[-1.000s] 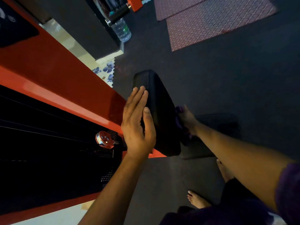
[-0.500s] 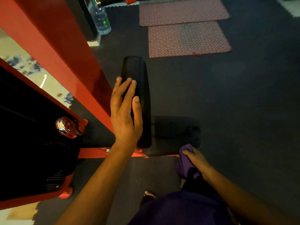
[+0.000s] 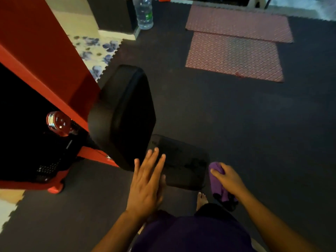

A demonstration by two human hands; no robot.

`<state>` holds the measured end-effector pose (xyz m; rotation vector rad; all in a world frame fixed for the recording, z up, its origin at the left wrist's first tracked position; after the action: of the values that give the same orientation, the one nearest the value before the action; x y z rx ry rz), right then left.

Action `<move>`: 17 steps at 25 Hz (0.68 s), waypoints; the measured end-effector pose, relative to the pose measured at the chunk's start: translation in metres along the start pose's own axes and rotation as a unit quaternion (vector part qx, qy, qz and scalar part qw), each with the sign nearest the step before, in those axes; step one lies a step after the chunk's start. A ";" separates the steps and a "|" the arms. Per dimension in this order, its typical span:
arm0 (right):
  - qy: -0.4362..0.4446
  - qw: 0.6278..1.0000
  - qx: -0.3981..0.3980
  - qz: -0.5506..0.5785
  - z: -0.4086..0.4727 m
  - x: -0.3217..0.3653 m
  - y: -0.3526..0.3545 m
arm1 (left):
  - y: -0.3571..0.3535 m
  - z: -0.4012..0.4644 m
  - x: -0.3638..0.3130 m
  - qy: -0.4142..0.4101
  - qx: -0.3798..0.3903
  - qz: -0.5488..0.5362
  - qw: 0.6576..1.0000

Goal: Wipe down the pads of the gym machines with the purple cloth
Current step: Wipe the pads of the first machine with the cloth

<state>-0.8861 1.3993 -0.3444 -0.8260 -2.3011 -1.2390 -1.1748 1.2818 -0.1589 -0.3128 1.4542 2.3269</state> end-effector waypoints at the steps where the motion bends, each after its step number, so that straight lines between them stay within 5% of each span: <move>1: 0.017 1.000 0.007 -0.022 0.012 -0.004 0.010 | -0.017 -0.004 0.003 0.029 0.031 0.016 0.999; 9: 0.138 0.965 0.149 -0.163 0.057 -0.001 0.035 | -0.138 -0.068 0.011 0.300 0.160 0.045 0.939; 17: 0.238 0.926 0.150 -0.252 0.086 0.056 0.058 | -0.211 -0.128 0.017 0.440 0.177 0.011 0.880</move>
<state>-0.8950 1.5145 -0.3214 0.1822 -2.2559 -1.0730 -1.1015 1.2537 -0.3938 -1.3715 2.2279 1.9162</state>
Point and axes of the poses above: each hand's wrist, its own z-axis towards the middle knuckle, its own y-axis out of the back of the hand, x = y × z, the point moved 9 cm from there along z, towards the middle knuckle, and after that the axes turned 2 degrees about -x, right-handed, at the moved point
